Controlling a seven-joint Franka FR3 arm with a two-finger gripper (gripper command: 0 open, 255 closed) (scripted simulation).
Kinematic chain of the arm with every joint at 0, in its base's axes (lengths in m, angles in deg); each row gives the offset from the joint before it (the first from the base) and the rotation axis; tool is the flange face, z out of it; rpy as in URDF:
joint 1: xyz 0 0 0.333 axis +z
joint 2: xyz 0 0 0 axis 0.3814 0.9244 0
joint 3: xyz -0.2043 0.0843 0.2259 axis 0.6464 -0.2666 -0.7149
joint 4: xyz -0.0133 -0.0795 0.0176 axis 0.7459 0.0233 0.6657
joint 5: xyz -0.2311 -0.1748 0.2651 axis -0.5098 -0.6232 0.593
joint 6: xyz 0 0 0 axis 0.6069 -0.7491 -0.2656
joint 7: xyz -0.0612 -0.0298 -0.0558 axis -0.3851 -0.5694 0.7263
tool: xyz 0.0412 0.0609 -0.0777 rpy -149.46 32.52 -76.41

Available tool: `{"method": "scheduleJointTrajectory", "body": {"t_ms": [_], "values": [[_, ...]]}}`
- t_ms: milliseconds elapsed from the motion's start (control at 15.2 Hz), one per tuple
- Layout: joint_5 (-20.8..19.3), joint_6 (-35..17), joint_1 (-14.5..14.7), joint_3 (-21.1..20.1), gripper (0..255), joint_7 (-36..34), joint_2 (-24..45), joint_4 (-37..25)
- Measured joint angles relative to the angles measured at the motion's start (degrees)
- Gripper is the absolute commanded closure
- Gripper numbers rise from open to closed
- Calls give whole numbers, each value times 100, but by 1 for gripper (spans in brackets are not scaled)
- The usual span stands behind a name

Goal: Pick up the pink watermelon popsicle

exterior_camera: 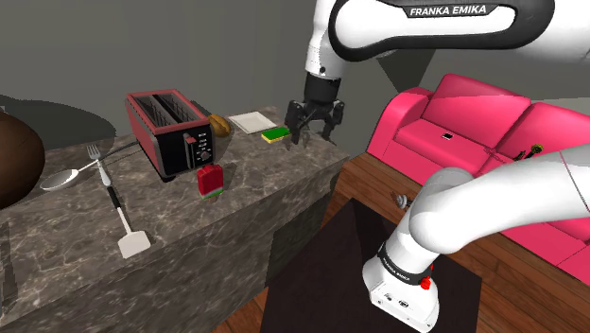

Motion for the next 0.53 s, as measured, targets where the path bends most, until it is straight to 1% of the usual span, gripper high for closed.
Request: {"method": "scheduleJointTrajectory", "body": {"t_ms": [132, 330, 528], "values": [[178, -227, -23, -260, 0, -540, 262, -77], [403, -711, -64, -660, 0, -1341, 739, -138], [545, -1132, -121, -1060, 0, -2184, 1266, -334]]}}
